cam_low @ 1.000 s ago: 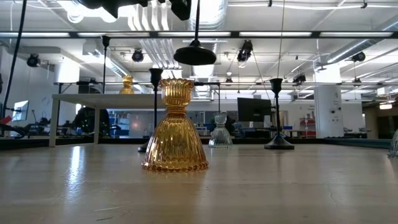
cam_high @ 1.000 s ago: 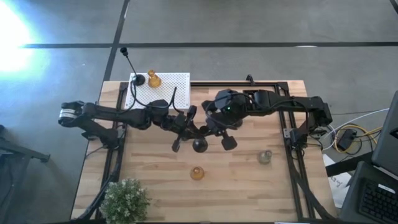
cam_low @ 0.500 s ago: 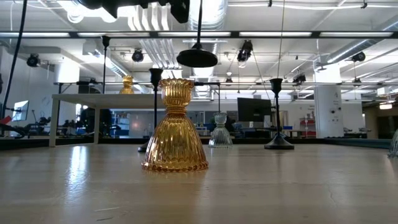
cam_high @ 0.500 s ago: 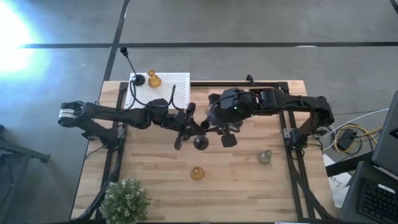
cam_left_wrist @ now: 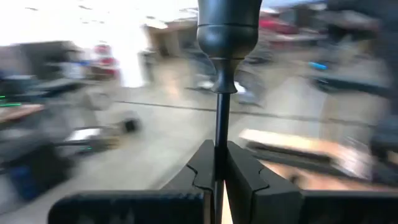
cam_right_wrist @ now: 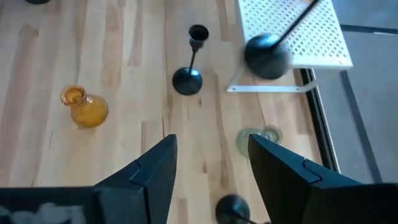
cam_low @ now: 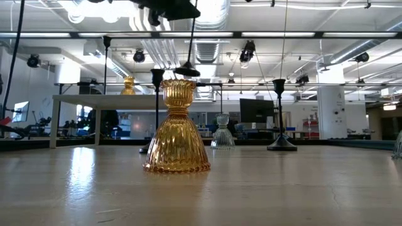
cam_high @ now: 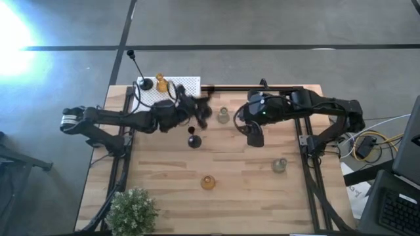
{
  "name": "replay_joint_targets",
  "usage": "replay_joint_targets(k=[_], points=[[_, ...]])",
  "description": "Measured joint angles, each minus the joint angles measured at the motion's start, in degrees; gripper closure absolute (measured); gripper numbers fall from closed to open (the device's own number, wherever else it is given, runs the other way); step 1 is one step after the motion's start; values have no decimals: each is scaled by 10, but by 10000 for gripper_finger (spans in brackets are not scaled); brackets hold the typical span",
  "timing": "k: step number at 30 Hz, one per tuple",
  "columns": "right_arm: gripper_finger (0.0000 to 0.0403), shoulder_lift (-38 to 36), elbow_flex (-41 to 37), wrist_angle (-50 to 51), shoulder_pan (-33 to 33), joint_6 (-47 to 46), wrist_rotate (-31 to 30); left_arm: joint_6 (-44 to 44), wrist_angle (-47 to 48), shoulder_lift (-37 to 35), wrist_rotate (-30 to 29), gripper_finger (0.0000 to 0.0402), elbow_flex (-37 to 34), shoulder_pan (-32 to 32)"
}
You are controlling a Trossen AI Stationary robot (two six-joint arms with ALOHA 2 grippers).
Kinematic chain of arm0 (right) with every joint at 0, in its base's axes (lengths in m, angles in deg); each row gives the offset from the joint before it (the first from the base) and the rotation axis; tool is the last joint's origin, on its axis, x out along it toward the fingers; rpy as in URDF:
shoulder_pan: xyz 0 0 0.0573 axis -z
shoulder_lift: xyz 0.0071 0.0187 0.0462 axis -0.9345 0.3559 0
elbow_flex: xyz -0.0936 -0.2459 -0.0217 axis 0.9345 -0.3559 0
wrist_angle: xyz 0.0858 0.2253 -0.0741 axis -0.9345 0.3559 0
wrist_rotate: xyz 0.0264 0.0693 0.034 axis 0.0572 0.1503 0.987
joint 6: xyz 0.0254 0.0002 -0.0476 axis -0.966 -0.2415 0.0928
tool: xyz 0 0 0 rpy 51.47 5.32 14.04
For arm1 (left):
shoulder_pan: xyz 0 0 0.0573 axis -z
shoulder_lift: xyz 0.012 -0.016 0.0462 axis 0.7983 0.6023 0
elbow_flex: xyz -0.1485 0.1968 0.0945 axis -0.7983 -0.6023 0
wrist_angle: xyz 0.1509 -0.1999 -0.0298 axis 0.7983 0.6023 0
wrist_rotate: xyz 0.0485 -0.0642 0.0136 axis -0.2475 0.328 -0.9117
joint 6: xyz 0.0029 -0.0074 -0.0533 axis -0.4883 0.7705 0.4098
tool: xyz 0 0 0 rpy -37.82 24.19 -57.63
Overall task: Pick & Place candle stick holders
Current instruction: Put the large black candle holder on the shelf
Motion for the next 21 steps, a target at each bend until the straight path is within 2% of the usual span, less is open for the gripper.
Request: replay_joint_targets(k=[9, 11, 15, 21], points=[[219, -73, -128, -26, 13, -77, -97, 58, -14, 29, -103, 384, 40, -103], [218, -92, -163, -45, 17, -82, -97, 63, -27, 42, -126, 384, 40, -124], [220, -122, -226, -82, 20, -82, -97, 80, -53, 71, -128, 384, 42, -157], [218, -158, -288, -112, 22, -84, -97, 68, -50, 136, -140, 384, 88, -188]])
